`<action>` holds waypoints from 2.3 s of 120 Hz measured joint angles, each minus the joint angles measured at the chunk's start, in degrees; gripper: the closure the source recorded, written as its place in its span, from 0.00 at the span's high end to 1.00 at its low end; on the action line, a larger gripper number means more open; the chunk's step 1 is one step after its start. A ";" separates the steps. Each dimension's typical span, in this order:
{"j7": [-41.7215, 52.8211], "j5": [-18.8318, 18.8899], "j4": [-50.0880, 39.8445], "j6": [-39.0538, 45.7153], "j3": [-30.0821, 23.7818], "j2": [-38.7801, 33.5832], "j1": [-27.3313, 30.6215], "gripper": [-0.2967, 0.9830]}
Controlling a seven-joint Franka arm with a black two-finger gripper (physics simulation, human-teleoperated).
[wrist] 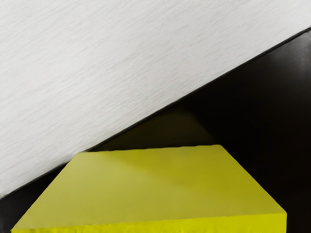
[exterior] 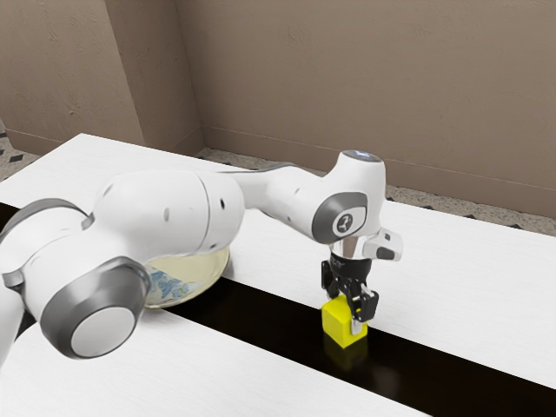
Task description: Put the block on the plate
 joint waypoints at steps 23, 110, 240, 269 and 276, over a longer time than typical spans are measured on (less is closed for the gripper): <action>-0.15 0.09 0.07 -1.65 2.11 -3.34 -0.13 0.57; 0.53 0.28 -8.67 -4.15 17.64 -13.88 8.12 0.55; 6.84 -1.30 -31.11 6.50 24.75 -19.14 13.46 0.57; 7.80 -1.77 -31.70 8.02 24.77 -18.84 14.57 0.68; 7.98 -1.85 -31.65 8.19 24.77 -19.15 14.52 0.70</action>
